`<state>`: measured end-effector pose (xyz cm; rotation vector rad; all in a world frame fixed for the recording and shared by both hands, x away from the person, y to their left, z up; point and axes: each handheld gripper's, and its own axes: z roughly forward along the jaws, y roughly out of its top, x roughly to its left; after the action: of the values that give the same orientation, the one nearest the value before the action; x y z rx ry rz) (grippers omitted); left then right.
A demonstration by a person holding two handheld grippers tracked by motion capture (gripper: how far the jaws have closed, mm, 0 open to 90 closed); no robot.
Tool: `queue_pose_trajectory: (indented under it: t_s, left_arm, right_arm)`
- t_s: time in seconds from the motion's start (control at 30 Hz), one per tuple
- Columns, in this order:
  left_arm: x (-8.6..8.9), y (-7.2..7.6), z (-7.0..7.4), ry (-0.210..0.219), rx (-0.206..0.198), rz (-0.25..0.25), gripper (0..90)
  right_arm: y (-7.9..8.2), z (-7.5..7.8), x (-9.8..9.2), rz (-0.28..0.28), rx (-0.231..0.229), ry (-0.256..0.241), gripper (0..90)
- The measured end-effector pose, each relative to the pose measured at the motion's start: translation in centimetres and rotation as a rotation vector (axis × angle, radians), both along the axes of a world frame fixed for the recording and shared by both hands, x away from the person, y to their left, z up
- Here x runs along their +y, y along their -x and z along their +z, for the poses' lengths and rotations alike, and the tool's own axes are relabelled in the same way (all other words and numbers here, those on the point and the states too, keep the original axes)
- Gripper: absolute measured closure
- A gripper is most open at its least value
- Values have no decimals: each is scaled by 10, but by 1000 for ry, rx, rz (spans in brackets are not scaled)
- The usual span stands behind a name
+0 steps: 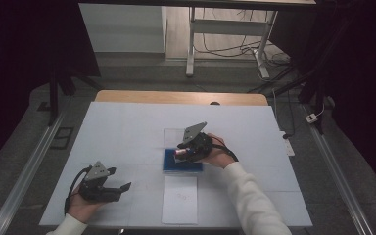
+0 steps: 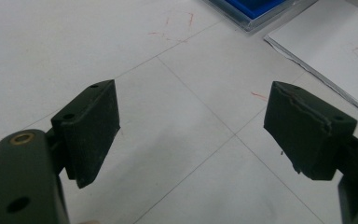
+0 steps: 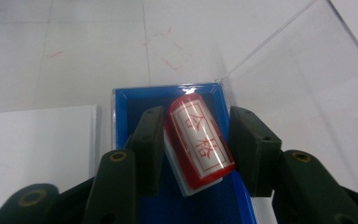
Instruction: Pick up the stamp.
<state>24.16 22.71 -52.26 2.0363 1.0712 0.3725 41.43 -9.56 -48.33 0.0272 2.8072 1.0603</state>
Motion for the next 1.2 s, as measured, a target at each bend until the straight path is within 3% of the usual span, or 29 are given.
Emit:
queue_pose_trajectory:
  t_s: [0.2,0.4,0.53,0.67,1.2]
  left_arm:
    - [1,0,0,2,1,3,181]
    - [1,1,0,1,0,3,181]
    - [2,1,0,2,0,5,181]
    - [2,1,0,1,0,6,181]
    - [2,1,0,2,-2,8,182]
  right_arm:
    - [-2,-1,-1,-4,5,0,674]
    - [-1,-1,-1,-4,11,-15,697]
    - [-2,0,-2,-14,39,-37,699]
    - [-3,1,-4,-44,62,-62,700]
    - [1,8,-15,-165,78,-113,701]
